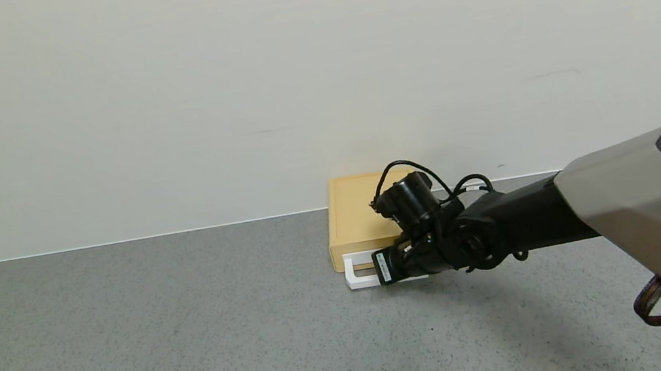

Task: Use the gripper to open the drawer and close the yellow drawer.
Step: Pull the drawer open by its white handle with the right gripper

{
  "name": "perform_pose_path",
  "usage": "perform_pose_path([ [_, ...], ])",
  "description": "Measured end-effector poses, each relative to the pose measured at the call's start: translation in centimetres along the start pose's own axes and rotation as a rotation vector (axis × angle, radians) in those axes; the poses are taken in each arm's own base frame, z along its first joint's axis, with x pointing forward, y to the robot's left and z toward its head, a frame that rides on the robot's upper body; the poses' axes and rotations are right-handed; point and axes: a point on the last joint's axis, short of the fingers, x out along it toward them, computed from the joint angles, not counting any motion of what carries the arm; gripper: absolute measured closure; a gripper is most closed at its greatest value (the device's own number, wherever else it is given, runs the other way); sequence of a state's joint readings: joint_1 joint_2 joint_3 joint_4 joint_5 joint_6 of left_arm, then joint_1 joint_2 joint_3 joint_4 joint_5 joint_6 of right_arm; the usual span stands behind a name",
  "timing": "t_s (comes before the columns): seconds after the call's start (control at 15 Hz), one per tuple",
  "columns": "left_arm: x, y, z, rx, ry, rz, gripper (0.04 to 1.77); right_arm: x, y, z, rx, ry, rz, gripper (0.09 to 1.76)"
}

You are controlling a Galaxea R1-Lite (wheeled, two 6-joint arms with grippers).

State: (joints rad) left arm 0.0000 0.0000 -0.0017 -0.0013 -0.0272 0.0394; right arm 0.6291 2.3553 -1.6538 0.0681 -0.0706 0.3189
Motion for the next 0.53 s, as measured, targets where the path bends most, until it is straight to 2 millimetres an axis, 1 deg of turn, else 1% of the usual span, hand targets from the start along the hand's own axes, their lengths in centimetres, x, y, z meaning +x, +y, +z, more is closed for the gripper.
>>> perform_pose_path([
  [0.27,0.0,0.0,0.0,-0.001,0.0,0.0,0.09,0.0,0.5,-0.6,0.014,0.021,0.003,1.73],
  [0.53,0.0,0.0,0.0,-0.001,-0.001,0.0,0.09,-1.0,0.9,-1.6,0.023,0.11,-0.006,1.73],
])
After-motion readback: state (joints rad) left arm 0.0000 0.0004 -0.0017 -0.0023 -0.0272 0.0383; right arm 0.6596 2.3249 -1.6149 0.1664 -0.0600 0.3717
